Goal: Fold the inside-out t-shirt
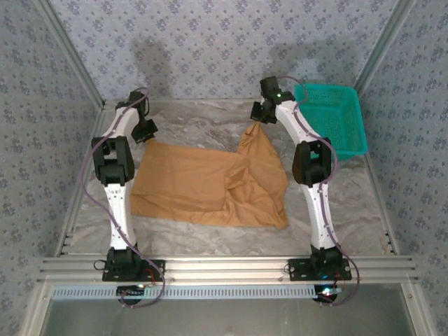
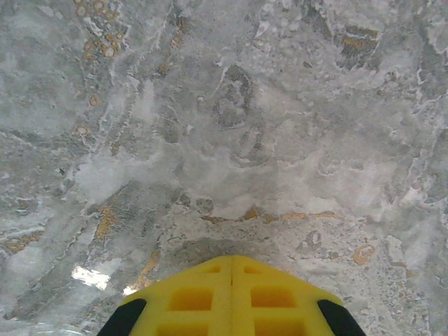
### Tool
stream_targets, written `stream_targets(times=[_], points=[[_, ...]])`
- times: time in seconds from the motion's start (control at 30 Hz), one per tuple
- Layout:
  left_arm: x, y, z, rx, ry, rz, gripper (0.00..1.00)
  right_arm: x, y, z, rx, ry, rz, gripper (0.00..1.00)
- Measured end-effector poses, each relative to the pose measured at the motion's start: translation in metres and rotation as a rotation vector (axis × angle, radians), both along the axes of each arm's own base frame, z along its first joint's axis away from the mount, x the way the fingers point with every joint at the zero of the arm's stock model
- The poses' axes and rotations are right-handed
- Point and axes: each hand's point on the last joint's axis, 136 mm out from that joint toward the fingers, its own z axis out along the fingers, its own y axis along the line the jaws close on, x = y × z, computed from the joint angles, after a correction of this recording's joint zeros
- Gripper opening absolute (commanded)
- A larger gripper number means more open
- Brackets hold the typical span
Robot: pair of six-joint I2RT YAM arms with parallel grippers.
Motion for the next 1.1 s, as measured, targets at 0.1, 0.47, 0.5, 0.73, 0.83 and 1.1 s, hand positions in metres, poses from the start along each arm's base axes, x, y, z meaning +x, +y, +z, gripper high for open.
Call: stream_targets(times=[0.1, 0.47, 0.5, 0.73, 0.83, 1.1], points=[[-0.001, 0.0, 0.005, -0.002, -0.005, 0.0, 0.02, 0.0, 0.002, 0.032, 0.021, -0.053, 0.006, 0.0], [-0.003, 0.001, 0.039, 0.0, -0.055, 0.018, 0.38, -0.006, 0.013, 0.056, 0.05, -0.083, 0.034, 0.0], [-0.004, 0.001, 0.038, 0.0, -0.051, 0.017, 0.38, -0.006, 0.013, 0.056, 0.051, -0.083, 0.035, 0.0], [-0.008, 0.0, 0.032, -0.001, -0.031, 0.018, 0.36, -0.007, 0.013, 0.054, 0.049, -0.075, 0.035, 0.0], [-0.007, -0.001, 0.021, 0.0, -0.011, 0.02, 0.33, -0.007, 0.013, 0.054, 0.049, -0.075, 0.036, 0.0], [-0.002, 0.002, -0.003, 0.016, 0.022, 0.026, 0.14, -0.007, 0.01, 0.054, 0.055, -0.069, 0.034, 0.0]])
